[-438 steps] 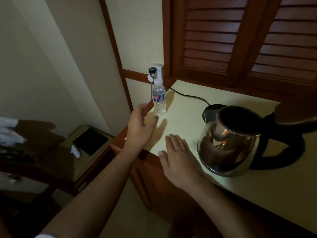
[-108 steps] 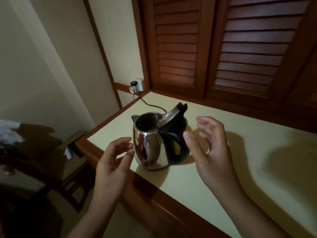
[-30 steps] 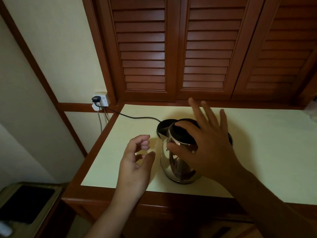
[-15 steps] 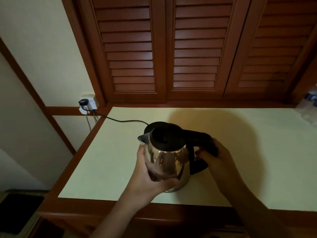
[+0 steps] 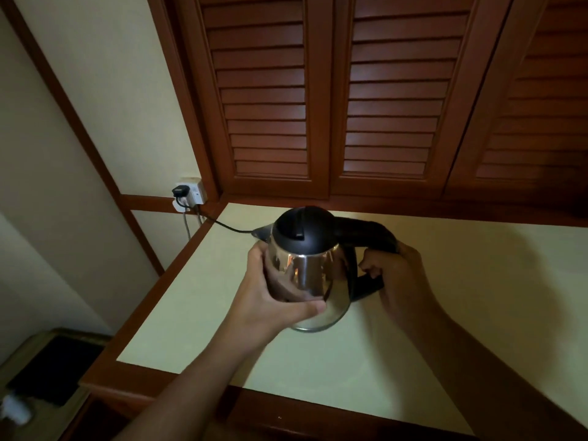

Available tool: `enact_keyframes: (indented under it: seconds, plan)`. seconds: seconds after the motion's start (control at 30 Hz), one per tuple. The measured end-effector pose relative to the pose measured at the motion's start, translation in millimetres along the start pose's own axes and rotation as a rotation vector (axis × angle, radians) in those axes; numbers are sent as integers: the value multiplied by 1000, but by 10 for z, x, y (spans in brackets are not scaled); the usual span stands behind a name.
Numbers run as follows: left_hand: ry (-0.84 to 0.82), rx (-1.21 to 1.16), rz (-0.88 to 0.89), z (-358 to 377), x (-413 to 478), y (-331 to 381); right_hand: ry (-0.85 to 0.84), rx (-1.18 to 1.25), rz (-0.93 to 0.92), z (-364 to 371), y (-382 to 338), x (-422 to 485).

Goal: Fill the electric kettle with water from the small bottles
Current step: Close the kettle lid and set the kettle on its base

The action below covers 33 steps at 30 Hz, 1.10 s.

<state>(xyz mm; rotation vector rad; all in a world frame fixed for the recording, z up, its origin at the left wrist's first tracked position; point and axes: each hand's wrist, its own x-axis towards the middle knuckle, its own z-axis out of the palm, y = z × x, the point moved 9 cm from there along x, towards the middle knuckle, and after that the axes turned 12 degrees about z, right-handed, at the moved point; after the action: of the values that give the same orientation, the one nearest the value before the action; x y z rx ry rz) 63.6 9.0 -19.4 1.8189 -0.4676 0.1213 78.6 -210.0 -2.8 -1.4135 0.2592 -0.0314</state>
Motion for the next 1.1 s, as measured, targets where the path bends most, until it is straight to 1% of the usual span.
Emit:
enact_keyframes:
  seconds: [0.2,0.4,0.57,0.73,0.97,1.1]
  plan:
    - [10,-33,29,-159,684,-37,65,54,50,93,-154,619]
    - [-34,-41,-16,-230,1094,-378,153,111,107,150,-1,1004]
    - [-57,-25,-6,-261,1310,-550,236,100,150,106,86,1230]
    - [-99,-89,-20,-241,1440,-643,359,31,201,36,157,1299]
    - [-112,-147,-53,-267,1521,-766,426,-36,181,92,68,1319]
    - [-107,-182,-81,-270,1534,-850,436,-93,119,133,-17,1284]
